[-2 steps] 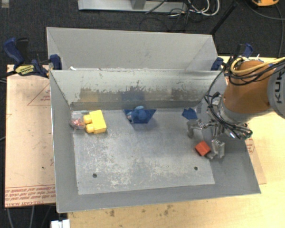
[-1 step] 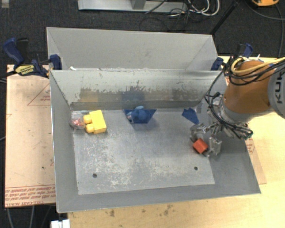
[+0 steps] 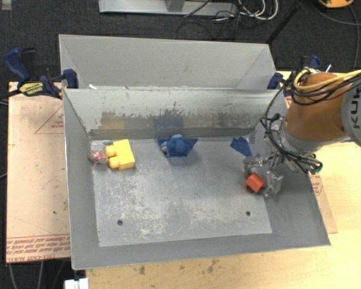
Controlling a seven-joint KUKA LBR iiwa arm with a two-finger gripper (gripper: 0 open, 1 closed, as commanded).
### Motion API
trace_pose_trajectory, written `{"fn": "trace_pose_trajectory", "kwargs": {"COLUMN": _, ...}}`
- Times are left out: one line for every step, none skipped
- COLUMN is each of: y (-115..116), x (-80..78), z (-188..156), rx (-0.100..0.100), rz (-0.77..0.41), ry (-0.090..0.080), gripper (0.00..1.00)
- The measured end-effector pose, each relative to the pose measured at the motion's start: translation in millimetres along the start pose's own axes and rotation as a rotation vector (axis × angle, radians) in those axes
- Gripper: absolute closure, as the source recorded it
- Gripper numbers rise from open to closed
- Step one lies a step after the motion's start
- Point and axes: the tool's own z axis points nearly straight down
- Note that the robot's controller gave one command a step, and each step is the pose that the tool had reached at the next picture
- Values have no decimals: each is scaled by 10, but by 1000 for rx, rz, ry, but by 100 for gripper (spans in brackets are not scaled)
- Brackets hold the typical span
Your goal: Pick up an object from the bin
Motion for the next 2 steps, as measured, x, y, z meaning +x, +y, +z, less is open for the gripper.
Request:
{"fn": "trace_pose_trajectory", "kwargs": {"y": -7, "x": -26, "z": -524, "rx": 5, "rz": 1, "ry": -2, "gripper": 100}}
{"fn": "trace_pose_trajectory", "kwargs": {"y": -16, "x": -53, "z": -1200, "rx": 6, "rz": 3, "ry": -4, "gripper": 100}}
